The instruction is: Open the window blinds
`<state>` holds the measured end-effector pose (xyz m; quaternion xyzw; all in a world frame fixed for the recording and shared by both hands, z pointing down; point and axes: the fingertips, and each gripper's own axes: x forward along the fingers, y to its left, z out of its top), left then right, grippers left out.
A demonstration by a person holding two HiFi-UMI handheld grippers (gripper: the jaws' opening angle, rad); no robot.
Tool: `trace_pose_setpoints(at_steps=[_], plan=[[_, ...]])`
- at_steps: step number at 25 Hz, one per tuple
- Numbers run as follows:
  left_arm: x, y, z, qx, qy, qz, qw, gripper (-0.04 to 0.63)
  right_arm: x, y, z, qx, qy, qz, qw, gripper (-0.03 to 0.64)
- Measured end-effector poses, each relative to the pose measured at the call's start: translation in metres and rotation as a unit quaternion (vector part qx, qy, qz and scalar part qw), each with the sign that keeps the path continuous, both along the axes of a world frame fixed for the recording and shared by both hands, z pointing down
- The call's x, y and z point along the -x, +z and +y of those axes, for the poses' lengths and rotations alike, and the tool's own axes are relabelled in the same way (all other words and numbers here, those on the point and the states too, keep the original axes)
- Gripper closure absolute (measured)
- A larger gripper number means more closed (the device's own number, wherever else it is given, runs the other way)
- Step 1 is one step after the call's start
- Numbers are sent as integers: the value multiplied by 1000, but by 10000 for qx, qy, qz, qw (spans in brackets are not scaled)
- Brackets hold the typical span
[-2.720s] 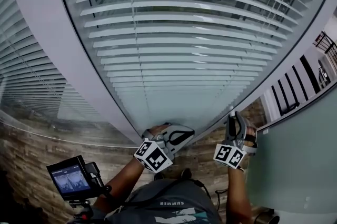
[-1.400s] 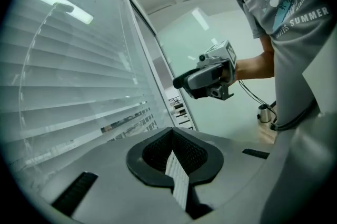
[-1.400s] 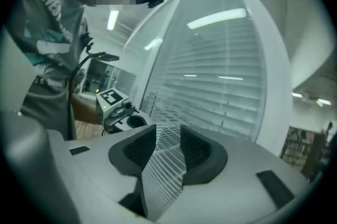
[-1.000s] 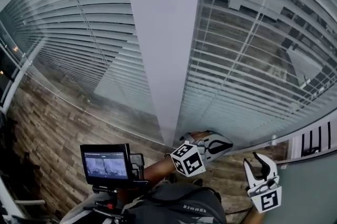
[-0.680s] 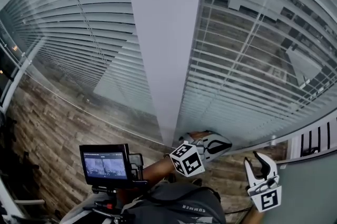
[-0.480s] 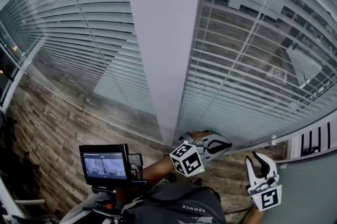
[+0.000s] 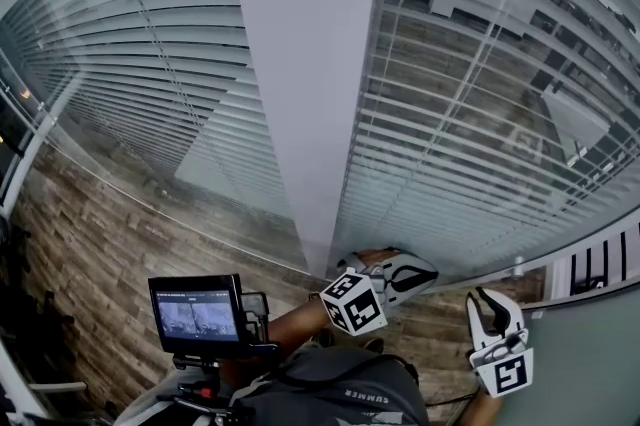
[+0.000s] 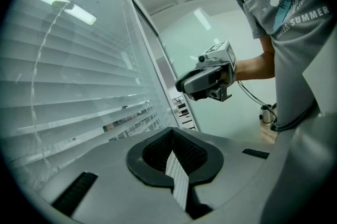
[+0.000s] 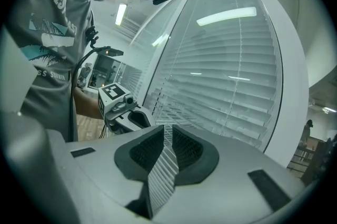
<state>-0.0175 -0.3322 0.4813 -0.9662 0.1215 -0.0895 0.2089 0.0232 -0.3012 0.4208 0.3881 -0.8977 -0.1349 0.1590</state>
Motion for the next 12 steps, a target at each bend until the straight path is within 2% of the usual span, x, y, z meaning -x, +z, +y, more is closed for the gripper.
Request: trace_pose_setpoints(at_steps=[12], plan=[[0, 1, 1, -18, 4, -18, 10000, 591, 0, 4, 0, 18, 22, 15, 10000, 569]])
